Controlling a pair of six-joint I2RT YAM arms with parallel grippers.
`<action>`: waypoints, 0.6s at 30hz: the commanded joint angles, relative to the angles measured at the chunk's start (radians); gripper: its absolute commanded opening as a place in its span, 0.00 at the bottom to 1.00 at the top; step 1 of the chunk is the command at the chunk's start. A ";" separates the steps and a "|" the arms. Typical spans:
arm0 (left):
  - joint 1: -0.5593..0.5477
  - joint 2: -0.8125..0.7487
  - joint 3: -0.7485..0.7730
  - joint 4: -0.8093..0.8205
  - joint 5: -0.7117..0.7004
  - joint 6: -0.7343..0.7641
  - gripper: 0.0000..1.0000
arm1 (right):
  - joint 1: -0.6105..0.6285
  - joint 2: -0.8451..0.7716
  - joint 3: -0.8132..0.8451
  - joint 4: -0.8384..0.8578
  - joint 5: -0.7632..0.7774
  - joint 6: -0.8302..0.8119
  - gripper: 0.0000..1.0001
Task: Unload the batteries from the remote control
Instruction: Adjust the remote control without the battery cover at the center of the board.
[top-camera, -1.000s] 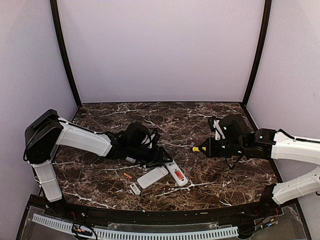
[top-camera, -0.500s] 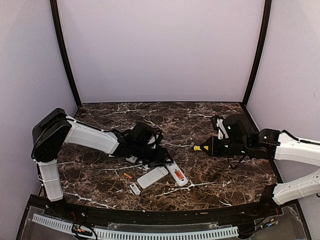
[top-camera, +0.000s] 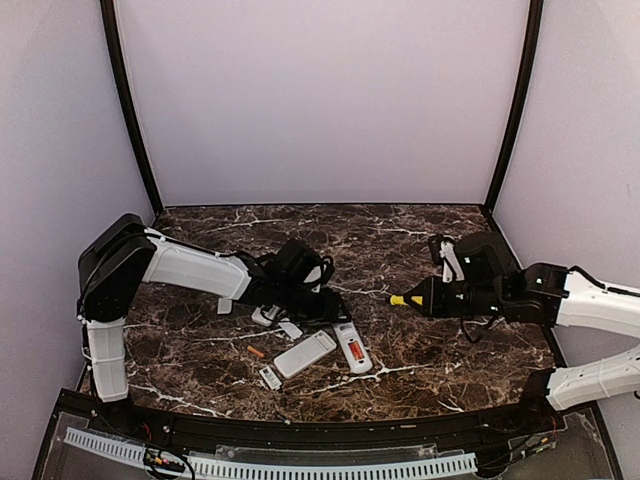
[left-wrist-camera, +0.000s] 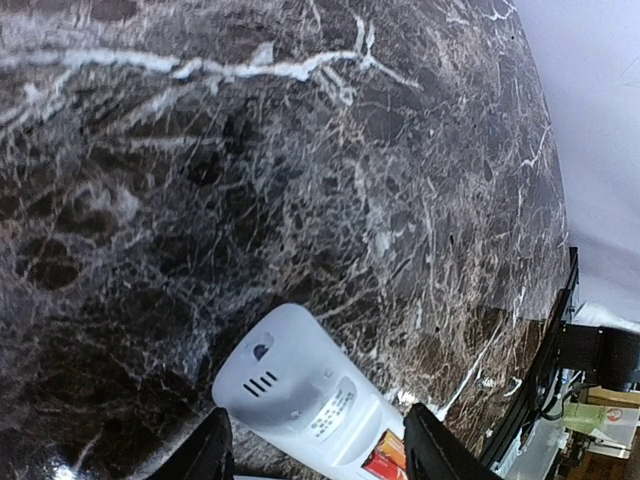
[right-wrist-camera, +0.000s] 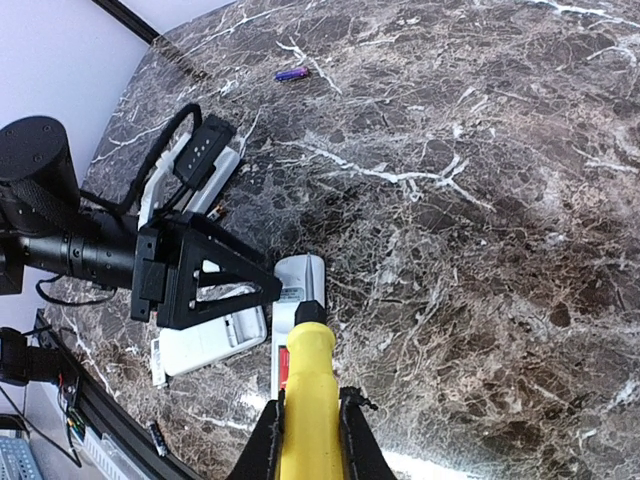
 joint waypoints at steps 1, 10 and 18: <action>-0.001 -0.022 0.091 -0.138 -0.082 0.143 0.58 | -0.005 -0.057 -0.047 0.000 -0.070 0.020 0.00; -0.001 0.037 0.196 -0.129 -0.009 0.217 0.60 | 0.041 -0.097 -0.143 0.078 -0.181 0.054 0.00; -0.002 0.098 0.218 -0.056 0.096 0.249 0.60 | 0.184 -0.044 -0.139 0.106 -0.166 0.074 0.00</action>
